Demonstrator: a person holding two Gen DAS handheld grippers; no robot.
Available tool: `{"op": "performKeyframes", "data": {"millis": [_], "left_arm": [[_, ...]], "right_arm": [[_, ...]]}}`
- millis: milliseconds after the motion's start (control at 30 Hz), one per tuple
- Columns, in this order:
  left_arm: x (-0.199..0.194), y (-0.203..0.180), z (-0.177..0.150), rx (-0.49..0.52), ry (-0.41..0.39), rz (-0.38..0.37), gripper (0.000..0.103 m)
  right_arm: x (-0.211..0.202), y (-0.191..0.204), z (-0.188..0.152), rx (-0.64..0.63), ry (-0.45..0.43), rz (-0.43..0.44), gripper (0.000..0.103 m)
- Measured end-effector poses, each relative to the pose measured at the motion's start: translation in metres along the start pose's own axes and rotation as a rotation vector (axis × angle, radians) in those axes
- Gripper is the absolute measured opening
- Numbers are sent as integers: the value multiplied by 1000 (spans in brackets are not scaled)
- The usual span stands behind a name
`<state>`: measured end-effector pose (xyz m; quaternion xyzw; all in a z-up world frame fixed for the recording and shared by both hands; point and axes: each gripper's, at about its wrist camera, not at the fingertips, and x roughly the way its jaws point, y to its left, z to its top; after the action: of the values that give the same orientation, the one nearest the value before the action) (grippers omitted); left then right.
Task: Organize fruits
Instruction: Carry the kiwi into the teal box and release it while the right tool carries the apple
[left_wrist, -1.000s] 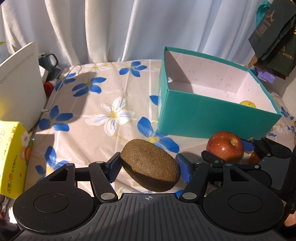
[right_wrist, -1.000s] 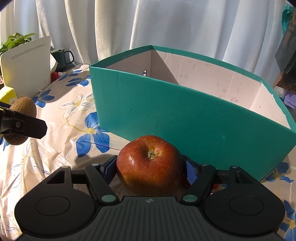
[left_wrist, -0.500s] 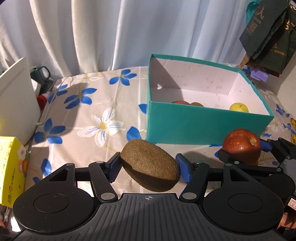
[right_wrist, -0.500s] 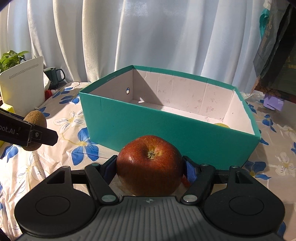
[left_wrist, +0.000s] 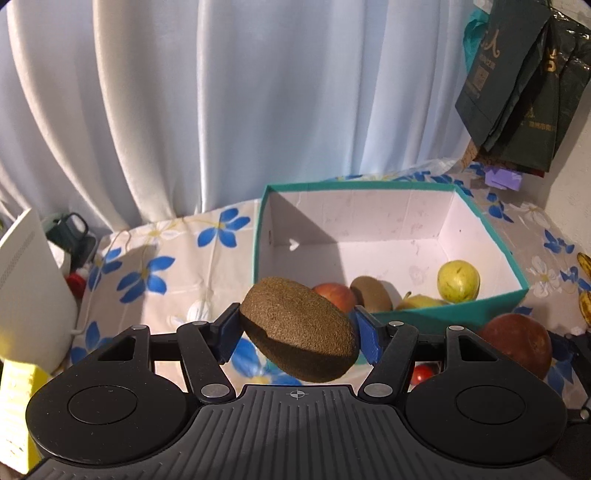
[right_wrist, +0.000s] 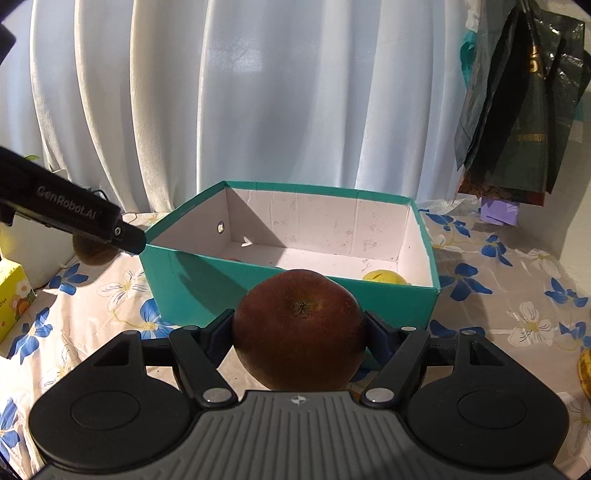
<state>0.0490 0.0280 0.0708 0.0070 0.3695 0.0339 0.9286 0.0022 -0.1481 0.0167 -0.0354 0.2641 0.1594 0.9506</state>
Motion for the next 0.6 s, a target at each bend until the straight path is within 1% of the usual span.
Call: {"op": "performKeyframes", "data": {"millis": [133,233,367,600], "left_arm": [[16,-11,18,8,-6,-14,68],[33,-19,26,8,3,-5,68],[54,-29,31,9,19,5,68],[71,-39,37,11,29,-4,68]], "right_arm": [[-8,-10,2,27,-19,-30,73],[-15,-18,2,43,-31,-56,73],[-21,-29,5,55,-44,-90,73],[-28,-49,6,85,-57,-146,73]]}}
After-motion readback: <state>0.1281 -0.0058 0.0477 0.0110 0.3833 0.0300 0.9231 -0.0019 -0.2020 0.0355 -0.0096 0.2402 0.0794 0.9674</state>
